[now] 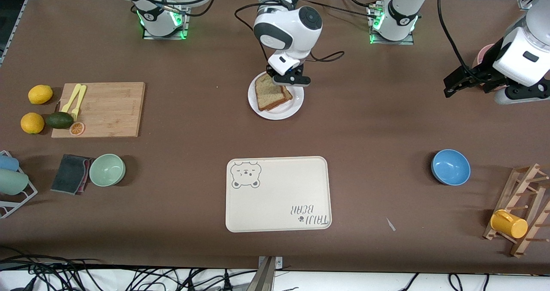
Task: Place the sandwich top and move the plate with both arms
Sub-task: 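Lay the bread slice on the egg toast and open the right gripper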
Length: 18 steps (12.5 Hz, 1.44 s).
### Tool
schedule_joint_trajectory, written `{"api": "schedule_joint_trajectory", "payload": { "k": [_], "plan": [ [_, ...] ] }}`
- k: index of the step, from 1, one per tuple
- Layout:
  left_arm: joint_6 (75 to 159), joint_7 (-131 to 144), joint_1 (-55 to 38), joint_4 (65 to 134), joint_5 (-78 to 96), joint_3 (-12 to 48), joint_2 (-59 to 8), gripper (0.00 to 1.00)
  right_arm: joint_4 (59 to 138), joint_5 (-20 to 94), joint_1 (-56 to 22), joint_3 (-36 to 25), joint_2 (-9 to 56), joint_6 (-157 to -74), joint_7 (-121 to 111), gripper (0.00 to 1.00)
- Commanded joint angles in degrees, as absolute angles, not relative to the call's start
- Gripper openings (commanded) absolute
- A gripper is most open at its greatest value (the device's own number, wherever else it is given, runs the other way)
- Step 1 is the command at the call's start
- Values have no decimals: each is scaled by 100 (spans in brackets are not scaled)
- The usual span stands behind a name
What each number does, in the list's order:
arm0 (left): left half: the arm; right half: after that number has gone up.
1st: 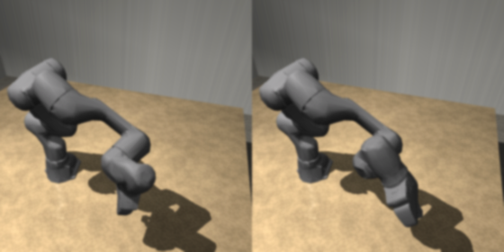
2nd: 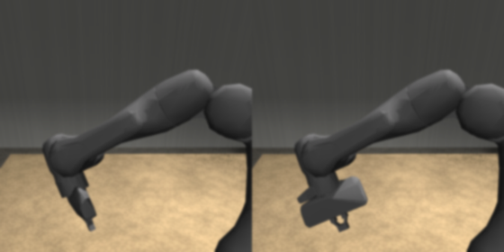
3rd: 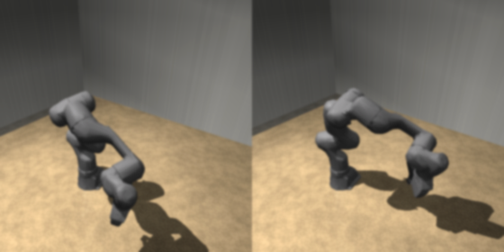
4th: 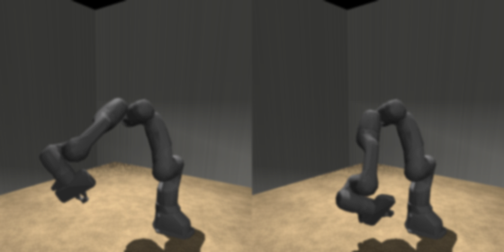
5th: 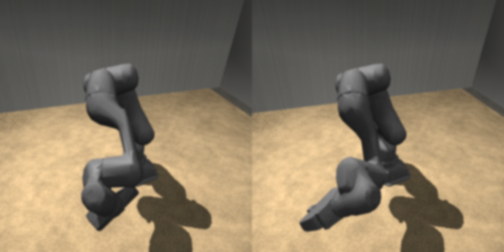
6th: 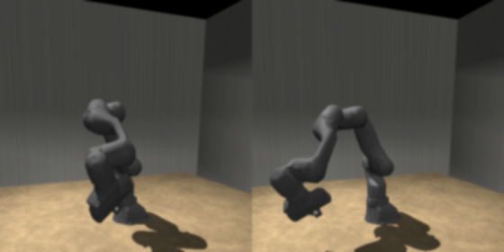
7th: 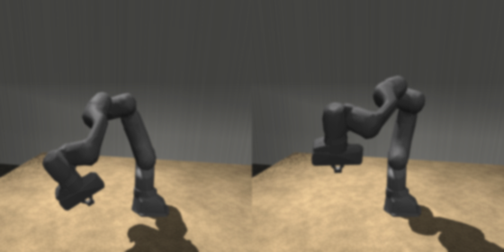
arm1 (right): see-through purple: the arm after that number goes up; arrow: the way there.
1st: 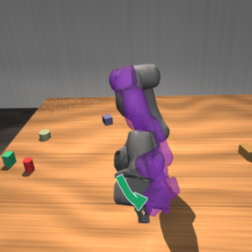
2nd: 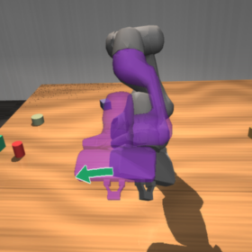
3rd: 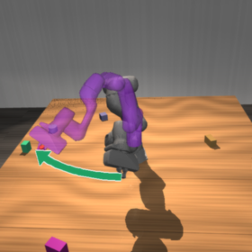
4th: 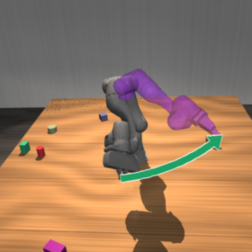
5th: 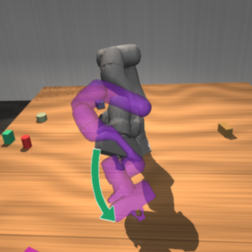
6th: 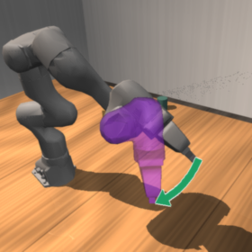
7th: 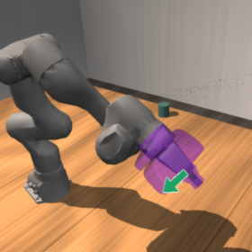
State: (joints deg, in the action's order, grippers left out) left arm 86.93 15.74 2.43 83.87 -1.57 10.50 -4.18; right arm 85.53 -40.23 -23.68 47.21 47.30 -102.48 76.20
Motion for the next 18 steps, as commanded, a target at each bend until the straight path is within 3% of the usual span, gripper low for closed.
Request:
{"api": "schedule_joint_trajectory", "payload": {
  "k": [1, 14, 15, 16, 18],
  "plan": [
    [8587, 1644, 255, 8279, -264, 1072, -431, 100, 8183, -4245, -2408, 4781, 5080, -10143, 7559, 0],
    [8578, 1635, 334, 8288, -255, 1055, -440, 100, 8165, -3911, -2452, 4966, 5141, -10019, 7708, 0],
    [8578, 1635, 325, 8288, -255, 1063, -439, 100, 8165, -3911, -2452, 4966, 5185, -10063, 7752, 3],
    [8578, 1635, 325, 8288, -255, 1072, -439, 100, 8174, -3902, -2443, 4966, 5194, -10133, 7874, 13],
    [8578, 1635, 334, 8288, -255, 1081, -439, 100, 8174, -3902, -2417, 4975, 5221, -10169, 7928, 48]
  ]
}}
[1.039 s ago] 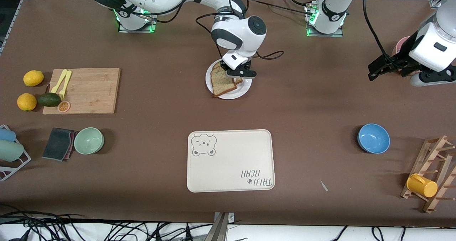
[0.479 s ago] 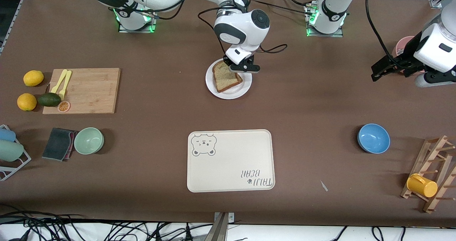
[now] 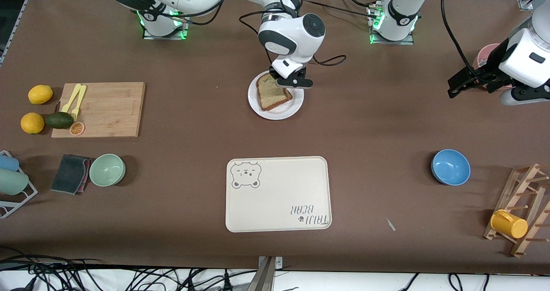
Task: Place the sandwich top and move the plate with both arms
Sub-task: 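Lay the bread slice on the egg toast and open the right gripper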
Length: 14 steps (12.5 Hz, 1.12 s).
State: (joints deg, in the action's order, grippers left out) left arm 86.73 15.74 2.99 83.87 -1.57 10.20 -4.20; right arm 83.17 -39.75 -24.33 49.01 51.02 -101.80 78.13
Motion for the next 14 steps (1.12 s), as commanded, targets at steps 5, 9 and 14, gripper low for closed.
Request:
{"api": "schedule_joint_trajectory", "payload": {
  "k": [5, 9, 14],
  "plan": [
    [8552, 1635, 334, 8288, -255, 1072, -448, 100, 8174, -3902, -1866, 5306, 5151, -10056, 7962, 100],
    [8552, 1635, 334, 8288, -255, 1072, -448, 100, 8191, -4121, -924, 5616, 4879, -9343, 8095, 100],
    [8561, 1644, 334, 8279, -255, 1064, -457, 100, 8165, -4526, -511, 5310, 4676, -9439, 7893, 100]
  ]
}}
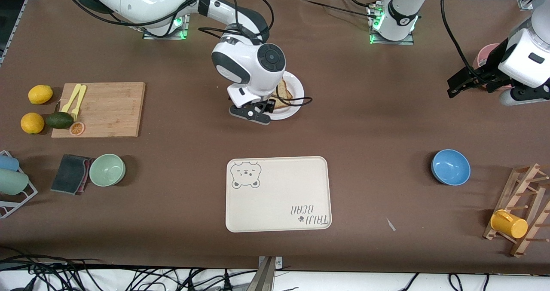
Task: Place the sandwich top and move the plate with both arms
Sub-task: 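Withdraw the right gripper while the left gripper reaches toward the plate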
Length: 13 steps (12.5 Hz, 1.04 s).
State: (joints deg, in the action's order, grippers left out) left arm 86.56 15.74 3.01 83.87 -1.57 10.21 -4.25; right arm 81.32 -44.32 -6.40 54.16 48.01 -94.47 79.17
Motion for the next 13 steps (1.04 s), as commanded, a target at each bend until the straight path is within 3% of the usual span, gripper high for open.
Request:
{"api": "schedule_joint_trajectory", "payload": {
  "k": [1, 7, 13],
  "plan": [
    [8561, 1644, 334, 8288, -264, 1063, -457, 100, 8165, -4492, -449, 5239, 4676, -9605, 7840, 100],
    [8534, 1635, 378, 8350, -176, 1046, -457, 100, 7200, -4090, -352, 4449, 4606, -9835, 6975, 100],
    [8454, 1275, 352, 9104, -150, 1116, -378, 100, 6996, -2130, -378, 2315, 3685, -9879, 4433, 100]
  ]
}}
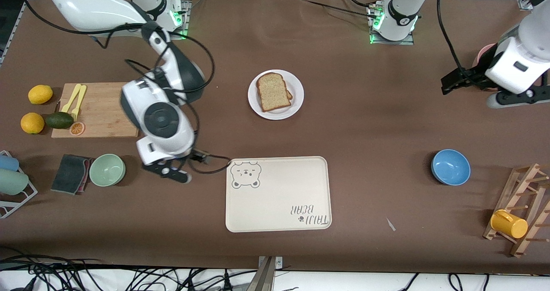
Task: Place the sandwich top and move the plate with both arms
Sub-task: 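Withdraw the right gripper while the left gripper reaches toward the plate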
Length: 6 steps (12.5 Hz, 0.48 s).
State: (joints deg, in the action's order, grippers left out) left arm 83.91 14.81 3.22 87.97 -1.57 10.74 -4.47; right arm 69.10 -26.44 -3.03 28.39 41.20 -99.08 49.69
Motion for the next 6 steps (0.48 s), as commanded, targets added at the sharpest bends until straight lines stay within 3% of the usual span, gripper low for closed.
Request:
{"api": "schedule_joint_trajectory", "payload": {
  "k": [1, 6],
  "plan": [
    [8559, 1274, 378, 9262, 59, 1116, -343, 100, 6996, -1727, -361, 2068, 3517, -9870, 4099, 100],
    [9876, 1274, 334, 11036, 501, 1125, 245, 100, 7462, -1494, -19, 1503, 2690, -9634, 2402, 100]
  ]
}}
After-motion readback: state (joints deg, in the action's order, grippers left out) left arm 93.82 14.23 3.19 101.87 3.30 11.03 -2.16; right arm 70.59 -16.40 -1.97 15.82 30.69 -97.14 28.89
